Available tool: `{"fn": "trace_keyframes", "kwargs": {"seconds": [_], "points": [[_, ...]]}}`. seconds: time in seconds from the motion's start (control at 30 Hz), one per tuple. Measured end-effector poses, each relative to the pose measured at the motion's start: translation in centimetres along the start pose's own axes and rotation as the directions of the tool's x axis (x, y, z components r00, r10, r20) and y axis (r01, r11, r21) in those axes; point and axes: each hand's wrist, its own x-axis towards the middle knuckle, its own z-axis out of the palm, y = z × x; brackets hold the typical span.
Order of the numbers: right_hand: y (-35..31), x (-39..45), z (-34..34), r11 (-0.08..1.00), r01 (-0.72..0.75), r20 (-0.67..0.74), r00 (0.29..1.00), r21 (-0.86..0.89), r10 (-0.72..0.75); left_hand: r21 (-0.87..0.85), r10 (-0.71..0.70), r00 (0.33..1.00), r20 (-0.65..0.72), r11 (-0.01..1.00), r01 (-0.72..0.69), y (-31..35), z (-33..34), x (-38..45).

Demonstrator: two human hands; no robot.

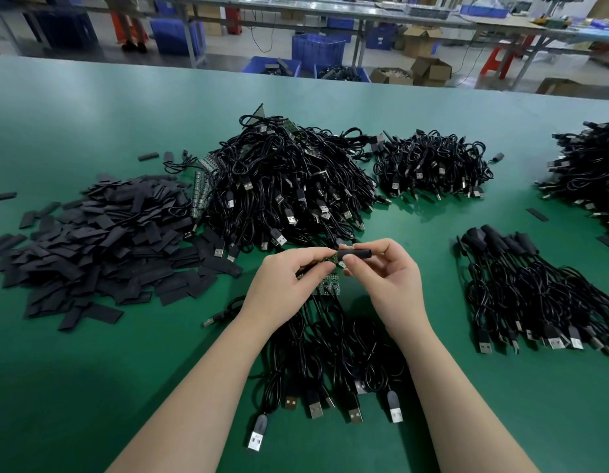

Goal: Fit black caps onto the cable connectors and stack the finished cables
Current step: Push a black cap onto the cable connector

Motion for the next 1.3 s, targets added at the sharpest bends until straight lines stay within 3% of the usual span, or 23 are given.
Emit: {"fn": "trace_keyframes", "kwargs": {"seconds": [0.27,0.47,0.87,1.3], "points": [[-0.17,0.18,-0.48,0.997,-0.042,0.04,0.998,-0.059,0.044,-0.059,-0.008,1.0,0.003,0.998,0.008,0.04,-0.13,0.06],[0.11,0.23,-0.5,0.994,-0.028,0.01,1.0,-0.109,0.029,0.007,0.016,0.999,0.031,1.0,-0.016,0.39,-0.34,-0.04],[0.1,0.21,-0.51,0.994,-0.062,0.043,0.997,-0.091,0.066,-0.007,-0.028,0.999,0.04,1.0,0.028,0.28,-0.26,-0.08],[0.08,0.11,-0.11,0.986,0.005,0.039,0.999,-0.167,0.002,-0.025,-0.047,0.997,0.057,0.998,0.049,0.29,-0.28,-0.07]]}}
